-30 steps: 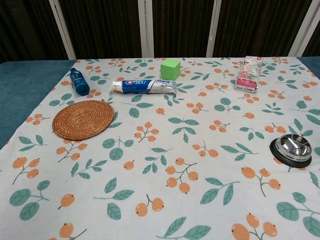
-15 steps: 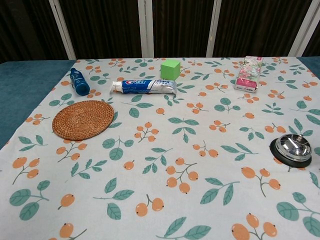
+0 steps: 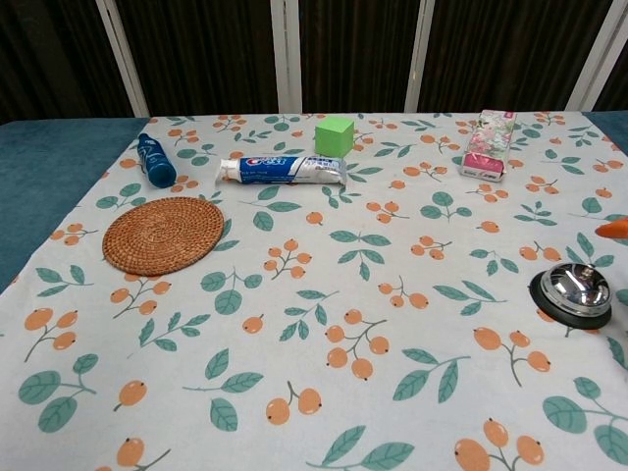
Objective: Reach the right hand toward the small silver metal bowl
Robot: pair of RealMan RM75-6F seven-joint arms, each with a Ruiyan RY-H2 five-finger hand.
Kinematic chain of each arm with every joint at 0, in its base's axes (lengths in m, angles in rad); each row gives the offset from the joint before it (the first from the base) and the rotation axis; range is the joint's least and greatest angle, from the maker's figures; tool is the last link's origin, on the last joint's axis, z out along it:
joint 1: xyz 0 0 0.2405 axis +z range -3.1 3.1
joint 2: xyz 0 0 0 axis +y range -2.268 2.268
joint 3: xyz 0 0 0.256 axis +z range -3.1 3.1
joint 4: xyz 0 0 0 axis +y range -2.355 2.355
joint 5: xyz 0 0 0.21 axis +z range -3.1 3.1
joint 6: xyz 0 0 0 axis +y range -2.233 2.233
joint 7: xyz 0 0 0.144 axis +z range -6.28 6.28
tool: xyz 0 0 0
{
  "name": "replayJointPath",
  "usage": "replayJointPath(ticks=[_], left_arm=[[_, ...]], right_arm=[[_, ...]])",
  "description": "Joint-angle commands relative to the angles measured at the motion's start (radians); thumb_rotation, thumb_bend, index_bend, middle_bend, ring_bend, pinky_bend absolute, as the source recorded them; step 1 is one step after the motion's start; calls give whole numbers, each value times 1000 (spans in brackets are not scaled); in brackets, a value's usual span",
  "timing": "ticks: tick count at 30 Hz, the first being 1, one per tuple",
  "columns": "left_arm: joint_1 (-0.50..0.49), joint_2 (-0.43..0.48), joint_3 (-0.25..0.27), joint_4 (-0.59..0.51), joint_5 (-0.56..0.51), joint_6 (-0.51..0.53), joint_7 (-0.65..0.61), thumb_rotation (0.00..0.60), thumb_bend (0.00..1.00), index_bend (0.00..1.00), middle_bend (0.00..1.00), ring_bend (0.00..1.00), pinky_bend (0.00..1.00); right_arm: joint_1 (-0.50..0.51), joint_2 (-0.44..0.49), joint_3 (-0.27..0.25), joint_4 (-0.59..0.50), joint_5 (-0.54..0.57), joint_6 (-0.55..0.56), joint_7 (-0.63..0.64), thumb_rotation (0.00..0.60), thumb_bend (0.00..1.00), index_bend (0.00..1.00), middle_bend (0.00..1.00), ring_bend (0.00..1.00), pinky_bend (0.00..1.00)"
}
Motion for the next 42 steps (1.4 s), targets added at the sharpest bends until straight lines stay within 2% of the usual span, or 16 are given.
replayJointPath(ticks=[1,20,32,38,42], left_arm=[[0,0,0,1,-1,-2,0,600,11,0,0,0,0],[0,-2,0,4,-4,-3,2,600,11,0,0,0,0],[0,-2,-3,6,-8,-3,1,600,11,0,0,0,0],[-2,-1,-4,3,-10,-5,1,600,11,0,0,0,0],[-2,-2,-4,4,-9,-3,1,600,11,0,0,0,0]], right_arm=[[5,-10,-1,11,15,-8,-15,600,917,0,0,0,0],[14,-19,-20,11,25,-10,-28,600,917,0,0,0,0],[18,-43,-84,52,32,-46,-145,600,927,0,0,0,0],[16,-45,-72,32,68,-34,-167,600,928,0,0,0,0],[20,-32,-44,14,11,20,-121,600,927,0,0,0,0]])
